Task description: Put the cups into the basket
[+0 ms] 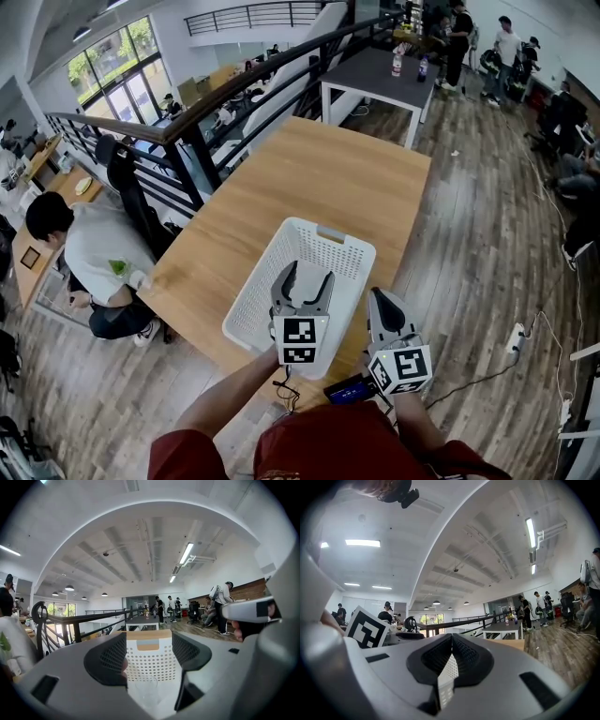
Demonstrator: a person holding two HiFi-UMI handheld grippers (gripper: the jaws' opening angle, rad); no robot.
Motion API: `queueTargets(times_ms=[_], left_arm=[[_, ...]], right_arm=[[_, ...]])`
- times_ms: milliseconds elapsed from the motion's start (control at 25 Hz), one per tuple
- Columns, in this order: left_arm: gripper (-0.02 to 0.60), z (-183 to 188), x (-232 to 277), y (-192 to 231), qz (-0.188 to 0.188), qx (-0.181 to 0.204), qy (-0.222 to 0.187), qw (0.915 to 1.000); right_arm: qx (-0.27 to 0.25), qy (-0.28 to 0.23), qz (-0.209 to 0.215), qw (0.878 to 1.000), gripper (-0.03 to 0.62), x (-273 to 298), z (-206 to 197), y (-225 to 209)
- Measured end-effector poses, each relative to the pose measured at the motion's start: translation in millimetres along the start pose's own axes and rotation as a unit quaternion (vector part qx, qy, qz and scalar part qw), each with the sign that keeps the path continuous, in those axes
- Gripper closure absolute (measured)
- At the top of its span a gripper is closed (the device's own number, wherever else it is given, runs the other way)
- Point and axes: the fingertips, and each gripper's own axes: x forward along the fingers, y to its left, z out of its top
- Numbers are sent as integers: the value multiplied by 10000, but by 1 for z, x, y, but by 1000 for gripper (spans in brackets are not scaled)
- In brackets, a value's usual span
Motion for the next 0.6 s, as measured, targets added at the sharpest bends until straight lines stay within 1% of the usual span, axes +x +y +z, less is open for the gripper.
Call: queueTargets(times_ms=[200,400,520,600], left_arm=[[278,16,-10,-2,-34,41,-238,9997],[278,35,-25,0,63,180,-588,9981],[278,43,-32,5,137,115,-718,9973],[278,44,-35,10,173,6,-669,9976]], right_arm=[[8,23,-14,10000,585,-1,-2,-1],[0,21,4,10000,585,-1,-1,1],[-9,36,16,10000,585,-2,-2,1],[-18,36,27,10000,585,-1,-2,2]])
